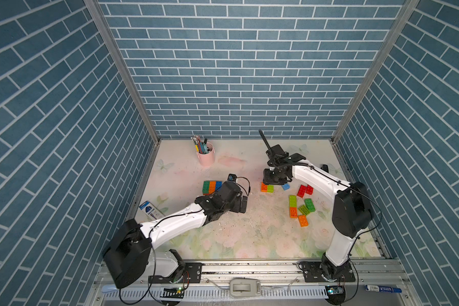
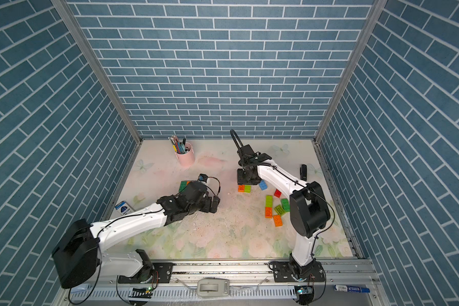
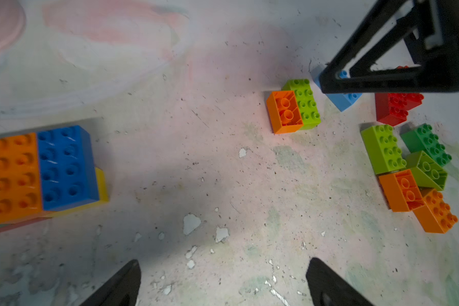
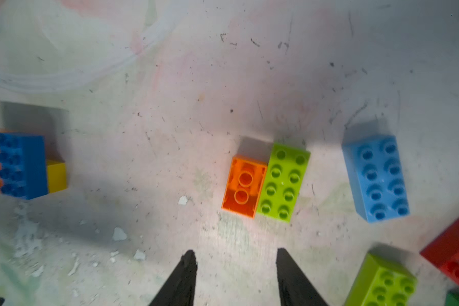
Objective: Assemble a rectangle with lego
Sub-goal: Adjust the lego brick at the center of the board.
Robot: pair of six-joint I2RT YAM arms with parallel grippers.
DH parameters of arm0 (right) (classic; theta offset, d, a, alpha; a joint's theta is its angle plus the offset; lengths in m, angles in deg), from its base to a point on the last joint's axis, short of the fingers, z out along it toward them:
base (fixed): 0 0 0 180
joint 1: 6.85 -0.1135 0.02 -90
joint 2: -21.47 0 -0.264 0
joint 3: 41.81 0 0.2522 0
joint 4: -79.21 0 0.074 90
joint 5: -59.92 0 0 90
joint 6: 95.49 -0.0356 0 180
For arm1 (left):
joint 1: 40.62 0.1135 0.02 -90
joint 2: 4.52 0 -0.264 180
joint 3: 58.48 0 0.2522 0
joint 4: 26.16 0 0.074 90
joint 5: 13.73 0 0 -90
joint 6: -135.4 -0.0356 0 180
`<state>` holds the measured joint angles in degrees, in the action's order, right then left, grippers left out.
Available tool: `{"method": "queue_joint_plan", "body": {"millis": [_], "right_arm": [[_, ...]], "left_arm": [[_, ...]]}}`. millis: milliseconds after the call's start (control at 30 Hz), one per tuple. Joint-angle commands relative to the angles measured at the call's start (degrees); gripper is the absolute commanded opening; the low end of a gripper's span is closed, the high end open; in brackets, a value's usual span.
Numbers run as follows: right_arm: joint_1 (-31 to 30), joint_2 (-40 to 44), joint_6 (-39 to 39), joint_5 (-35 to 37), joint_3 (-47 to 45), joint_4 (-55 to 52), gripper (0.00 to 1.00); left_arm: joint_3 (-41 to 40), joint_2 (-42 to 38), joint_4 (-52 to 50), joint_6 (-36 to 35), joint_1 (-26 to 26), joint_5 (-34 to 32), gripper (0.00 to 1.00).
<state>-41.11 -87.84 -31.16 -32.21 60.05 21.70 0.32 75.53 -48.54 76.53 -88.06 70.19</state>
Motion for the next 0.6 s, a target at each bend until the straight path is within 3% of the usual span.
{"method": "queue_joint_plan", "body": {"millis": [0, 300, 567], "right_arm": [[-0.10, -4.14, 7.36, 2.61, 4.76, -2.86, 0.52], [-0.09, -14.96, 8.07, -1.91, 13.14, -4.49, 0.56], [-1.57, -5.80, 4.67, -6.20, 1.48, -2.41, 0.58]], "left_arm": [[-2.07, 1.77, 6.47, 6.14, -0.11, 2.44, 0.98], [-0.75, 1.52, 1.21, 3.34, 0.07, -0.35, 0.99], [-1.10, 0.46, 0.65, 2.62, 0.20, -1.20, 0.99]]}}
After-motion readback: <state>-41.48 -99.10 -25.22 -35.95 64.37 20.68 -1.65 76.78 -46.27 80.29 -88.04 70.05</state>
